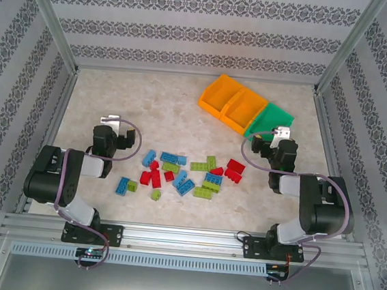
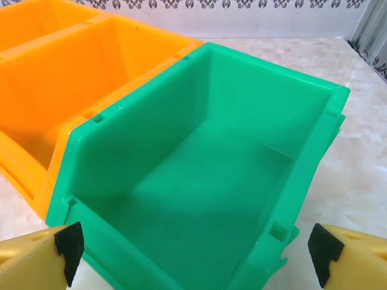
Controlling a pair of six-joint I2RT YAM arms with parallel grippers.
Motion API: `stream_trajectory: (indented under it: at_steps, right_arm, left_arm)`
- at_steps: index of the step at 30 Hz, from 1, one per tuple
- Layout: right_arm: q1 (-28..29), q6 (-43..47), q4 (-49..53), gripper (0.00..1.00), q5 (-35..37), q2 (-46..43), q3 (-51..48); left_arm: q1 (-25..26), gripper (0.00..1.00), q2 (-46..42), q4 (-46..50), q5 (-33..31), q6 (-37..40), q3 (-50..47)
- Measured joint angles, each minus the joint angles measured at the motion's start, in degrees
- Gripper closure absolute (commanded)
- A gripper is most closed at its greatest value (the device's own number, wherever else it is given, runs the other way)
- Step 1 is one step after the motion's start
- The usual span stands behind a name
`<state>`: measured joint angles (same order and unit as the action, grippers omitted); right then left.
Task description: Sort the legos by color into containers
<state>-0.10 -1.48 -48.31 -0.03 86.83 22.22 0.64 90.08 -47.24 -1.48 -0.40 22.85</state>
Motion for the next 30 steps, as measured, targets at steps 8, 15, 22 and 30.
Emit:
stream_trajectory:
  at_steps: [8, 15, 22, 30]
  right_arm:
    - [0.0, 0.0, 0.0, 0.02, 0.0, 0.0, 0.0]
    - [0.0, 0.0, 0.0, 0.02, 0.0, 0.0, 0.0]
    - [0.0, 0.0, 0.0, 0.02, 0.0, 0.0, 0.0]
    - [0.0, 0.0, 0.7, 0.03, 0.0, -0.3, 0.1]
  left_arm:
    - [0.0, 0.00, 0.0, 0.0, 0.0, 0.0, 0.0]
    - [0.0, 0.00, 0.0, 0.0, 0.0, 0.0, 0.0]
    - [0.0, 0.00, 0.0, 0.0, 0.0, 0.0, 0.0]
    - [0.0, 0.00, 0.0, 0.0, 0.0, 0.0, 0.0]
